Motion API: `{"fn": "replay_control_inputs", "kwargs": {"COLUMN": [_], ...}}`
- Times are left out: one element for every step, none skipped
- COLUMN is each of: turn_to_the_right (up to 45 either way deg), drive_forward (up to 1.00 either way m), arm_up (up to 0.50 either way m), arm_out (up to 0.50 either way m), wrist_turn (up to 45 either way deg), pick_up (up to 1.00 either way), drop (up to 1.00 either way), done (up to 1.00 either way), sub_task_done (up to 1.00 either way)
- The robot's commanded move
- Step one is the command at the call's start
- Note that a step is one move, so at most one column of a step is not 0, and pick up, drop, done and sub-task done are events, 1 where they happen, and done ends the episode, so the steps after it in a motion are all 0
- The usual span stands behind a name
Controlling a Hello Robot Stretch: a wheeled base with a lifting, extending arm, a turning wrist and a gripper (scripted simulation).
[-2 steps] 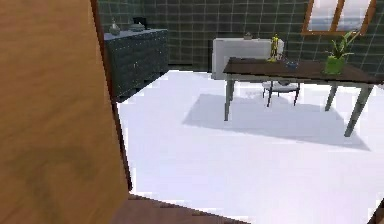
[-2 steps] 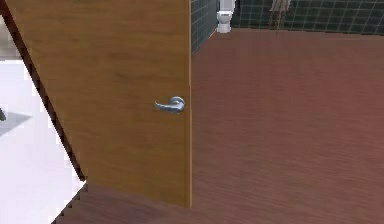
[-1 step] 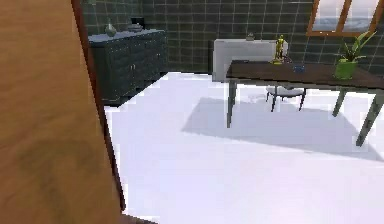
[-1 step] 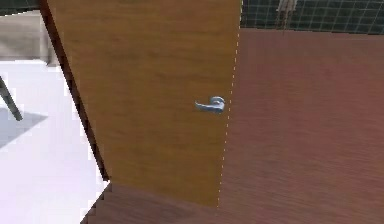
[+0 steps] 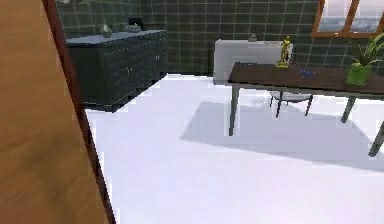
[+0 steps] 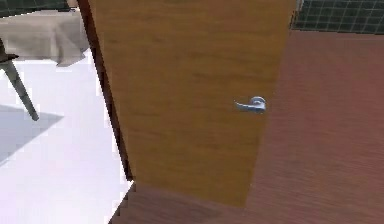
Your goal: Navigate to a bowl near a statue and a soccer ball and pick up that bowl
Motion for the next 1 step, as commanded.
{"fn": "replay_control_inputs", "kwargs": {"turn_to_the_right": [6.0], "drive_forward": [0.00], "arm_up": [0.00], "arm_out": [0.00], "wrist_turn": [0.0], "pick_up": [0.00], "drop": [0.00], "done": [0.00], "sub_task_done": [0.00]}}
